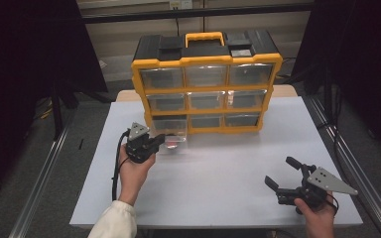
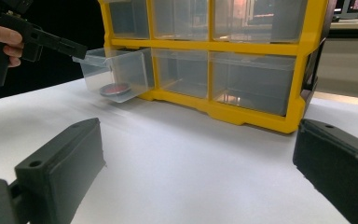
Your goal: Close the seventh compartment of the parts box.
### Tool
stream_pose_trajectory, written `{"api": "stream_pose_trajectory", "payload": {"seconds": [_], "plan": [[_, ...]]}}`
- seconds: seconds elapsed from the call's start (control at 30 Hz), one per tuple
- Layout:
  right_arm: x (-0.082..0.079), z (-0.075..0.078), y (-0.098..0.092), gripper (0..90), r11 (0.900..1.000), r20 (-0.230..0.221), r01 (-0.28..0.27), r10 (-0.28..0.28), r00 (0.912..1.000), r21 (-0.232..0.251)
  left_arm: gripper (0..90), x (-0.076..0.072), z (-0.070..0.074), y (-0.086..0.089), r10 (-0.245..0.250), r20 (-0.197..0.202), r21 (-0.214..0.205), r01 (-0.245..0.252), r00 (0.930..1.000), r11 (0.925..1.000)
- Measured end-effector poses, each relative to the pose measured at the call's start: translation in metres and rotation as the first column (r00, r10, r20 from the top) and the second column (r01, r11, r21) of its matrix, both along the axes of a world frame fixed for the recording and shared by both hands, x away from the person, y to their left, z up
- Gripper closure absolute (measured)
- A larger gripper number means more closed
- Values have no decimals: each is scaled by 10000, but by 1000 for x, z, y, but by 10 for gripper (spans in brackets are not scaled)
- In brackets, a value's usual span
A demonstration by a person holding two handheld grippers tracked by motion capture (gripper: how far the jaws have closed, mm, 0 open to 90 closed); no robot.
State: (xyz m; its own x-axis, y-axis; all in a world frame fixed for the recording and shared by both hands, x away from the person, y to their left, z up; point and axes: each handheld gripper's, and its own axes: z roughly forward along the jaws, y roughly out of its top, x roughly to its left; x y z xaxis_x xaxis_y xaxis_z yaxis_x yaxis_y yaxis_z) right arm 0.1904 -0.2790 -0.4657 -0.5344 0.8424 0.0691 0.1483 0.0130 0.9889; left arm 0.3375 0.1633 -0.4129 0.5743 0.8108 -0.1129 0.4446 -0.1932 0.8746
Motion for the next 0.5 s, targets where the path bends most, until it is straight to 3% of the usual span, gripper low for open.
{"api": "stream_pose_trajectory", "payload": {"seconds": [0.5], "plan": [[0, 0, 0, 14, 10000, 2, 43, -43, 10000, 30, 900, 0, -1, -2, -18, -2, -41, 18, 10000, 10000]]}}
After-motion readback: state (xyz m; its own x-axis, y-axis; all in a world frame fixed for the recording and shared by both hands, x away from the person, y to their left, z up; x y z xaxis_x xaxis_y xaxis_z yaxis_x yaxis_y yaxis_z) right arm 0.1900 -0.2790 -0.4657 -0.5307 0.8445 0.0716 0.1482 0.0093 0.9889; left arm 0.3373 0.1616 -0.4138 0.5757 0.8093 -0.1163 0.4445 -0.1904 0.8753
